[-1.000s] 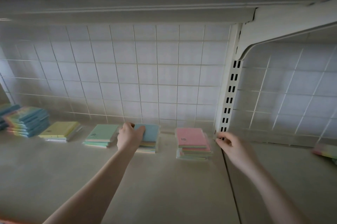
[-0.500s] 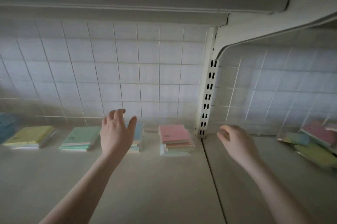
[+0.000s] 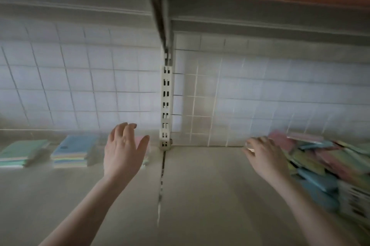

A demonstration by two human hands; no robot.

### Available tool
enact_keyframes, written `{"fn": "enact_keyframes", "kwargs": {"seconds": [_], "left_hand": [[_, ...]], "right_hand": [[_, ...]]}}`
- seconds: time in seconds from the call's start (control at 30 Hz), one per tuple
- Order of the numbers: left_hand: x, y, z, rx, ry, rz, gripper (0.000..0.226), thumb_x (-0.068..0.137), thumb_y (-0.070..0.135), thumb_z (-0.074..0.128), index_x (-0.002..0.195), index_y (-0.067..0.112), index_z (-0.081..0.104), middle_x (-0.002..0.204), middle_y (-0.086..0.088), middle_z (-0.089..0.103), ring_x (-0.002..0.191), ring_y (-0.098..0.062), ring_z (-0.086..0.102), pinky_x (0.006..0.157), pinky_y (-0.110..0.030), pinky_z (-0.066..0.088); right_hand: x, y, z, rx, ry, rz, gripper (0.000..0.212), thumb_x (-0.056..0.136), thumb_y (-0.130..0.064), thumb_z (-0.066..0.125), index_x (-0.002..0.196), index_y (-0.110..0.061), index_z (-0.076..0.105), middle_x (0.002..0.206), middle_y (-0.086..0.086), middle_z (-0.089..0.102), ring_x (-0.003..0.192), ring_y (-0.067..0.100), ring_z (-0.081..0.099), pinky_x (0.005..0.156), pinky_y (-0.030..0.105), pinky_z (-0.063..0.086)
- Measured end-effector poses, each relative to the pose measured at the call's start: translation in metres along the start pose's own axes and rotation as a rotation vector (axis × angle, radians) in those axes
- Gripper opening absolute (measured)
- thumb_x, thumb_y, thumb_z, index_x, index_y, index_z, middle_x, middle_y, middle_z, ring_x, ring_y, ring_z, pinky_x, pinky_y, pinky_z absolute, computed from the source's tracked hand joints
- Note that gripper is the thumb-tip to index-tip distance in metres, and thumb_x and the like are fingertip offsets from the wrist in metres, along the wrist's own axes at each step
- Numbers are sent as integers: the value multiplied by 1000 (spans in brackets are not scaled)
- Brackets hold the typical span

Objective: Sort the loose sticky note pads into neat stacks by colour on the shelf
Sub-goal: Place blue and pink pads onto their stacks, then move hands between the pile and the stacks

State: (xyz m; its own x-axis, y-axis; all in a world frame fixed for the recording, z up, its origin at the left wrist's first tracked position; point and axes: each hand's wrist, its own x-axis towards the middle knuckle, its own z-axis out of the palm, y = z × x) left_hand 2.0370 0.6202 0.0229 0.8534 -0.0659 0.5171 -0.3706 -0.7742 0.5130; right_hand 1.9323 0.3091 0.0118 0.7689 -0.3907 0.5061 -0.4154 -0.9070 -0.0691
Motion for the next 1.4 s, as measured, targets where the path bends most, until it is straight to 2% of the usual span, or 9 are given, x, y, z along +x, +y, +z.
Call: {"fn": "enact_keyframes", "kwargs": {"seconds": [0.07, 0.2, 0.4, 0.73, 0.93, 1.07, 1.17, 1.3, 1.4], "left_hand": [[-10, 34, 12, -8, 31, -2, 49, 92, 37, 53, 133, 11, 46, 142, -9, 41, 133, -28, 30, 107, -41, 27], [-33, 107, 46, -49, 45, -4, 48, 90, 35, 57, 131, 11, 49, 139, -8, 44, 131, -29, 33, 105, -40, 28], [-56, 188, 100, -54, -29, 50, 47, 92, 35, 55, 131, 11, 48, 140, -7, 44, 131, -27, 33, 105, -34, 27], [-46, 257, 167, -44, -264, 134, 48, 96, 42, 44, 137, 17, 42, 145, 0, 37, 136, -18, 27, 108, -30, 24], [-32, 289, 204, -27, -432, 202, 51, 98, 43, 39, 142, 19, 36, 147, 0, 36, 136, -17, 28, 108, -32, 27], [-27, 296, 220, -33, -491, 173, 50, 98, 41, 40, 141, 16, 38, 144, -3, 42, 132, -21, 35, 105, -34, 31], [-22, 297, 230, -47, -497, 140, 49, 97, 41, 42, 138, 15, 42, 138, -4, 50, 126, -22, 42, 99, -34, 36], [-16, 304, 236, -77, -457, 114, 46, 94, 36, 50, 134, 16, 47, 128, -4, 56, 120, -23, 44, 95, -33, 38], [-14, 306, 240, -72, -419, 100, 47, 90, 36, 56, 131, 16, 49, 120, -4, 59, 115, -23, 47, 92, -33, 41]], "right_hand": [[3, 37, -5, 19, 39, -17, 27, 84, -35, 58, 93, -13, 71, 91, 13, 67, 89, 35, 63, 76, 40, 48], [10, 117, -20, 16, 8, -39, 28, 90, -29, 57, 111, -12, 65, 107, 13, 63, 103, 33, 57, 85, 39, 43], [20, 205, -21, 64, -28, -17, 28, 88, -28, 58, 111, -15, 65, 103, 9, 63, 96, 30, 56, 85, 39, 42], [41, 251, -11, 174, -94, -2, 29, 95, -34, 48, 118, -23, 60, 119, 1, 59, 106, 18, 55, 86, 30, 47], [52, 258, -16, 224, -269, -106, 52, 97, -34, 47, 146, -29, 32, 151, -7, 32, 134, 16, 38, 103, 33, 38], [60, 261, -13, 312, -386, -120, 40, 97, -21, 43, 135, -34, 49, 146, -11, 38, 129, 15, 40, 101, 32, 37], [66, 264, -12, 507, -406, -39, 36, 97, -16, 39, 117, -30, 66, 126, -13, 49, 112, 8, 45, 87, 28, 39], [73, 263, -11, 649, -375, 52, 17, 92, -37, 54, 90, -31, 69, 91, -14, 66, 88, 10, 60, 74, 32, 45], [79, 259, -3, 552, -345, 84, 18, 84, -45, 64, 88, -27, 61, 93, -8, 63, 86, 12, 59, 69, 29, 46]]}}
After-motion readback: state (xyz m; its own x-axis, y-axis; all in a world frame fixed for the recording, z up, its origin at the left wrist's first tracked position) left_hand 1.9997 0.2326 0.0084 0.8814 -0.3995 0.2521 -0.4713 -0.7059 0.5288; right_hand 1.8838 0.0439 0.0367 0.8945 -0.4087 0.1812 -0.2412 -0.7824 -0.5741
